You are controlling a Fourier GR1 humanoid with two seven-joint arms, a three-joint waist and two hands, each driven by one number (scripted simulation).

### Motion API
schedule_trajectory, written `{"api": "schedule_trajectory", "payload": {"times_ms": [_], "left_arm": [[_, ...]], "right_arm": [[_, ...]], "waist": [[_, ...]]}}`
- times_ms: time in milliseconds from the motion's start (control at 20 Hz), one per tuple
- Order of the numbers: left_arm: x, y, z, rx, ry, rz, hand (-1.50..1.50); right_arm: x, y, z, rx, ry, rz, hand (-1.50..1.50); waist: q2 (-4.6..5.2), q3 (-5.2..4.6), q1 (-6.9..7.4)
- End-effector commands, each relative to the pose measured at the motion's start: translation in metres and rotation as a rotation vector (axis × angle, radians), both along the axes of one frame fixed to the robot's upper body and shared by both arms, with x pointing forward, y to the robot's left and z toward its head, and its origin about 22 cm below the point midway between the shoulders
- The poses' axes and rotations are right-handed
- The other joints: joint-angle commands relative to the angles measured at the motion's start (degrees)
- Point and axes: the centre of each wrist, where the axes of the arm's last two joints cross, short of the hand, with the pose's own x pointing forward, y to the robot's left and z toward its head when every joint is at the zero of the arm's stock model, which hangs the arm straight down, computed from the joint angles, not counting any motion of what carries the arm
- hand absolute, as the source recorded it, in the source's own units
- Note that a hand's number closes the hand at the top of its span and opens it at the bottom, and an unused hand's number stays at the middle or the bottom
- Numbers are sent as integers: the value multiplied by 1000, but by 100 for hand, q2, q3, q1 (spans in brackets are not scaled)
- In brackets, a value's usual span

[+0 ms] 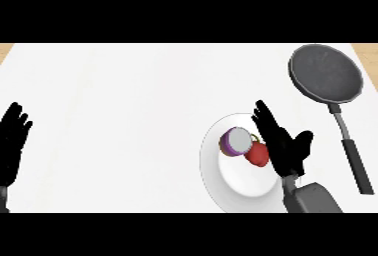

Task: Pick the bell pepper from the plate and place it in the pan

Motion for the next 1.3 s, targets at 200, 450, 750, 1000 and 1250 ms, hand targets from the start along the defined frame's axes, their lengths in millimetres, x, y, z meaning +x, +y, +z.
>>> {"api": "schedule_trajectory", "payload": {"times_ms": [200, 450, 750, 1000, 1250], "left_arm": [[-19, -61, -61, -239, 104, -18, 0], [-21, -71, -62, -315, 104, -40, 0], [-27, -85, -71, -338, 93, -72, 0], [-29, -94, -78, -336, 80, -69, 0], [-25, -103, -75, -328, 68, -93, 0]], "right_arm": [[-1, -12, 21, -200, -232, -487, 150], [-30, -28, -22, -635, -391, -686, -150], [-85, 35, -79, -786, -402, -896, -150], [-101, 32, -94, -858, -348, -1021, -150], [-94, 11, -89, -884, -278, -1059, -150]], "waist": [[-354, 17, -213], [-406, -33, -339], [-323, 1, -173], [-273, -5, -88], [-246, -19, -73]]}}
